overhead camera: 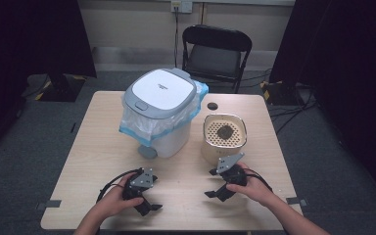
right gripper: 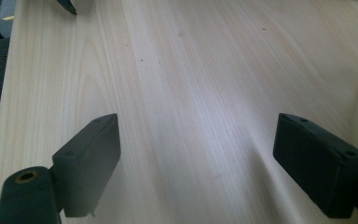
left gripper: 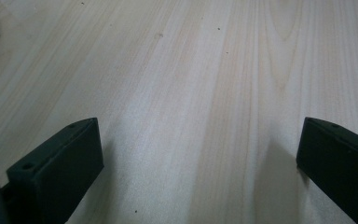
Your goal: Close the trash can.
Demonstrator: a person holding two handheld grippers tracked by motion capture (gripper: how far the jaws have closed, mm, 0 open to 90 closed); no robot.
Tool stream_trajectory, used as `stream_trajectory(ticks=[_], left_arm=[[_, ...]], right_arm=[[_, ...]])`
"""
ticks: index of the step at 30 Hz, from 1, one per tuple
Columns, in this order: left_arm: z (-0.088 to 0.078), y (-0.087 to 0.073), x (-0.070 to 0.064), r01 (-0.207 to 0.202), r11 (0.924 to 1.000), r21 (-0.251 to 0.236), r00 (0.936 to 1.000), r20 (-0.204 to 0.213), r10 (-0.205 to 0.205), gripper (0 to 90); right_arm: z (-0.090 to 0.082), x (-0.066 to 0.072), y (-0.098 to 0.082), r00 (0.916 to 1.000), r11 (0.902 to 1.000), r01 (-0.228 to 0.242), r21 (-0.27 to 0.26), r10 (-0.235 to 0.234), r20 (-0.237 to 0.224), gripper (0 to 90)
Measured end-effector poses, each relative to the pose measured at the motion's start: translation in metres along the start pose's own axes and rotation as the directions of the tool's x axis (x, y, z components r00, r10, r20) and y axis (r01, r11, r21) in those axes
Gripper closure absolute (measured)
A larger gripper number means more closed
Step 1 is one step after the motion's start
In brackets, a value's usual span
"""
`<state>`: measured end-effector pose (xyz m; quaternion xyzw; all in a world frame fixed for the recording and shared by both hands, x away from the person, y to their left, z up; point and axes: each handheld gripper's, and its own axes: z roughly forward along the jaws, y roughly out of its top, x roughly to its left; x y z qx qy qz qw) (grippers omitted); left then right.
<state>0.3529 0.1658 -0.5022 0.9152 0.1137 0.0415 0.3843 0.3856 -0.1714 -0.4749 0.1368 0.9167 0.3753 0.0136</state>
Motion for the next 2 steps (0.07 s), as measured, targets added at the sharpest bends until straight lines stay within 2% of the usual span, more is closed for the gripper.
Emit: stream_trajectory(ticks=[2], left_arm=[[0.0007,-0.0001,-0.0008,0.005,0.9999,-0.011,1.0000,-0.002,-0.005,0.0]], right_arm=[[0.0035,0.0006,0.0025,1.0000,1.0000,0.008,0.005,-0.008,0.001,14.3]])
